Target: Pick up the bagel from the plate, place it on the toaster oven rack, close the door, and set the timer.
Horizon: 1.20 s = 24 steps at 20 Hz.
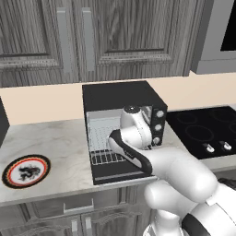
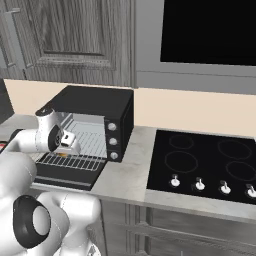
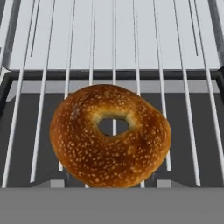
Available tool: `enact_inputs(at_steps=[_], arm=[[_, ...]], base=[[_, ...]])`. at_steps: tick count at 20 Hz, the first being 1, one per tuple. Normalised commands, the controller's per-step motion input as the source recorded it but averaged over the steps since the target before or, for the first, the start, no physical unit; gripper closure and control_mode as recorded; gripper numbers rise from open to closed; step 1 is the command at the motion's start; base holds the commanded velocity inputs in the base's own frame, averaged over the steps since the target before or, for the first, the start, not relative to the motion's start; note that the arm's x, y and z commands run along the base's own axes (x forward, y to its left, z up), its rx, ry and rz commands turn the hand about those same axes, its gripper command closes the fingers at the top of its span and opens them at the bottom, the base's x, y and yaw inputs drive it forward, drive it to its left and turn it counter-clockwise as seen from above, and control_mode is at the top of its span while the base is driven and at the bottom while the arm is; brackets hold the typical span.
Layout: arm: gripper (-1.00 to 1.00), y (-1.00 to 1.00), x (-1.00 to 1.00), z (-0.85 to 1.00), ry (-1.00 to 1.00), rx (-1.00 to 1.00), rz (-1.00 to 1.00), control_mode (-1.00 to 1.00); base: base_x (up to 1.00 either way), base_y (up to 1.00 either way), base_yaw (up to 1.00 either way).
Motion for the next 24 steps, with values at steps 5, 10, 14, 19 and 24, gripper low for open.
enact_inputs(at_steps=[5,10,14,19,24], arm=[[1.0,0.0,0.11,-0.13,0.0,0.0,0.01,-1.0],[1.0,0.0,0.1,-0.08,0.0,0.0,0.01,-1.0],[1.0,0.0,0.03,-0.12,0.0,0.0,0.0,-1.0],[-1.0,0.0,-0.01,-0.06,-0.01,0.0,0.0,-1.0],[-1.0,-0.04,-0.15,0.0,-0.02,0.0,0.0,-1.0]], base=[[0.0,0.0,0.0],[0.0,0.0,0.0],[0.0,0.0,0.0],[0.0,0.0,0.0],[0.0,0.0,0.0]])
